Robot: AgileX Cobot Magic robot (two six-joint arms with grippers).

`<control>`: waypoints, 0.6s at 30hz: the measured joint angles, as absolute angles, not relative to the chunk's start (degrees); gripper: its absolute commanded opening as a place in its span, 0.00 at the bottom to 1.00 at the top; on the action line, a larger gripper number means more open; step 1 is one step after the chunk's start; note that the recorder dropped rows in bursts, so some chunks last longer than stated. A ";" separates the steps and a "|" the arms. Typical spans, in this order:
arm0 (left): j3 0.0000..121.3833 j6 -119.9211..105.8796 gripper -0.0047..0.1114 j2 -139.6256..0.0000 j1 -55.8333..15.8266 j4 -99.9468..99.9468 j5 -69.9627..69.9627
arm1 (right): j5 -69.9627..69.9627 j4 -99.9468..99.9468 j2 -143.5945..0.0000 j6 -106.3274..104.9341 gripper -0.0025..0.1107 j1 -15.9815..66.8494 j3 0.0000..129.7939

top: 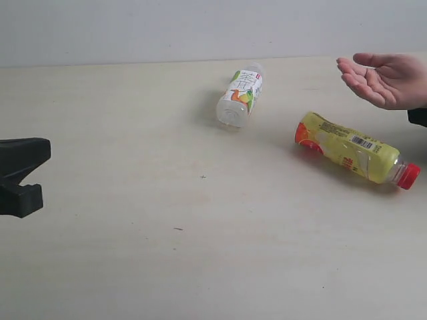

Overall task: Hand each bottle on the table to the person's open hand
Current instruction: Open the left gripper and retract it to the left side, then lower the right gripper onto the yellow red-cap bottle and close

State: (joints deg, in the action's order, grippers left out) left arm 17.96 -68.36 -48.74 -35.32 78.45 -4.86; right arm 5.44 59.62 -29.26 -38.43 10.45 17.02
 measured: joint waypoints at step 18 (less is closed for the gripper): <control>17.82 -67.90 0.04 -48.50 -35.32 78.45 -4.99 | 49.99 13.77 -71.97 -27.09 0.02 10.45 62.24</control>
State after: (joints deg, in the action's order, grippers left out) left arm 17.82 -67.90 -48.50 -35.32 78.45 -4.99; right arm 49.99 13.77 -71.97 -27.09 10.45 62.24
